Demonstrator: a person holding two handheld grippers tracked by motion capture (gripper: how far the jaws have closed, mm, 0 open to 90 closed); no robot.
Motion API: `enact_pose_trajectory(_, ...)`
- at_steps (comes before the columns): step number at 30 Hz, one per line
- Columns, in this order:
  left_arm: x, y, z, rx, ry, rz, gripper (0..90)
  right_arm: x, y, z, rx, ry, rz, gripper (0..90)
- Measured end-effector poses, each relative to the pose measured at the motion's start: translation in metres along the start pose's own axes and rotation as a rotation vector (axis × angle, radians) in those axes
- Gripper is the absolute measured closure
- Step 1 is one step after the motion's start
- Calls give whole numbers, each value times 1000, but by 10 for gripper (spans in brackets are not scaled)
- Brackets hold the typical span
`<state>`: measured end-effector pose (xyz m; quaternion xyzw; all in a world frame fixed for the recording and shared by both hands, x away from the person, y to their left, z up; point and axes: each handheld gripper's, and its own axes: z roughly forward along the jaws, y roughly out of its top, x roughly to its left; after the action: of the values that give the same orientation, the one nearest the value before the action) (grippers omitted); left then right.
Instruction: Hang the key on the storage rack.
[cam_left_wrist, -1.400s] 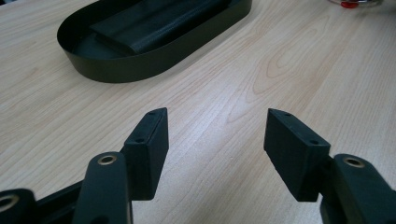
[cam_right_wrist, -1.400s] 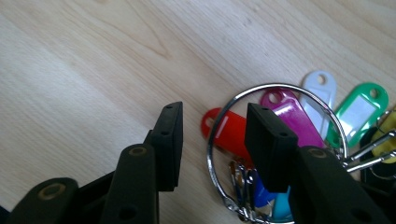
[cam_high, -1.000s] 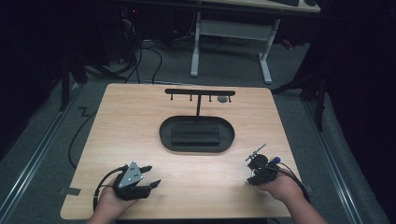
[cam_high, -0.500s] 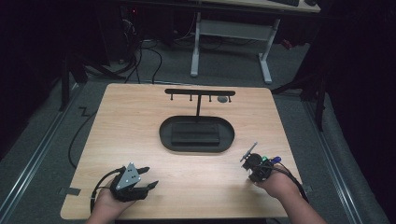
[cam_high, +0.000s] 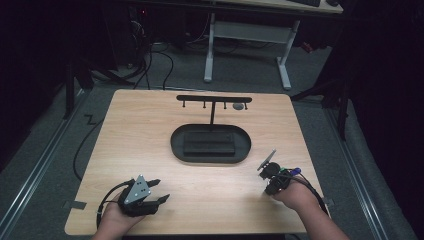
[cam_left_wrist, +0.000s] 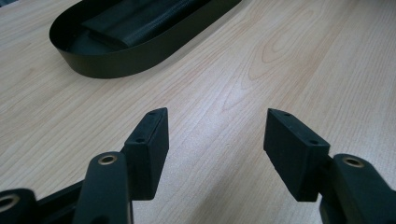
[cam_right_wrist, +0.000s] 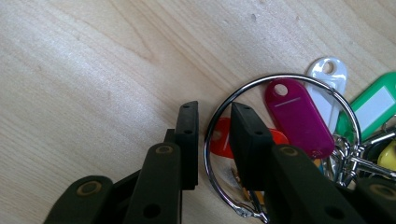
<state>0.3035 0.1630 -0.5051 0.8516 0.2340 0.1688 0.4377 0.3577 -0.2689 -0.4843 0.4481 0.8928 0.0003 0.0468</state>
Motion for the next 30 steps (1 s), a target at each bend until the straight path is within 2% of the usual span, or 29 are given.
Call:
enact_pose_trajectory(3, 0, 0, 0, 0, -1, -1, 411, -2, 5, 1, 17, 17, 21, 689)
enact_pose_trajectory(7, 0, 0, 0, 4, -2, 2, 411, -6, 9, 2, 0, 18, 33, 667)
enact_pose_trajectory(8, 0, 0, 1, 4, -2, 2, 411, -7, 10, 1, 2, 22, 49, 693)
enact_pose_trajectory(9, 0, 0, 1, 4, -3, 2, 411, -7, 10, 2, 4, 4, 31, 733)
enact_pose_trajectory(10, 0, 0, 1, 4, -4, 2, 411, -7, 10, 2, 1, -1, 23, 737)
enact_pose_trajectory(11, 0, -1, 1, 3, -2, 2, 411, -7, 10, 2, 1, 4, 34, 745)
enact_pose_trajectory(12, 0, -1, 1, 4, -1, 3, 412, -8, 10, 1, -3, 17, 32, 845)
enact_pose_trajectory(13, 0, -1, 1, 5, -3, 1, 411, -7, 10, 0, -5, 30, 31, 842)
enact_pose_trajectory(14, 0, -1, 1, 6, -3, 1, 411, -6, 10, 1, 0, 25, 23, 809)
enact_pose_trajectory(16, 0, -1, 1, 8, -3, 0, 412, -5, 9, 0, 14, 53, 24, 688)
enact_pose_trajectory(19, 0, -2, 1, 14, -5, 2, 412, -3, 2, -3, 16, 59, 24, 689)
enact_pose_trajectory(22, 0, -2, 2, 15, -8, 3, 412, -3, -8, -7, 21, 41, 7, 680)
enact_pose_trajectory(25, -1, -1, 2, 15, -8, 7, 412, -5, -18, -9, 26, 39, 11, 680)
enact_pose_trajectory(27, -2, -1, 3, 17, -11, 10, 412, -7, -22, -7, 28, 16, -10, 677)
enact_pose_trajectory(30, -3, 0, 4, 21, -12, 15, 412, -7, -23, -1, 30, 33, -34, 682)
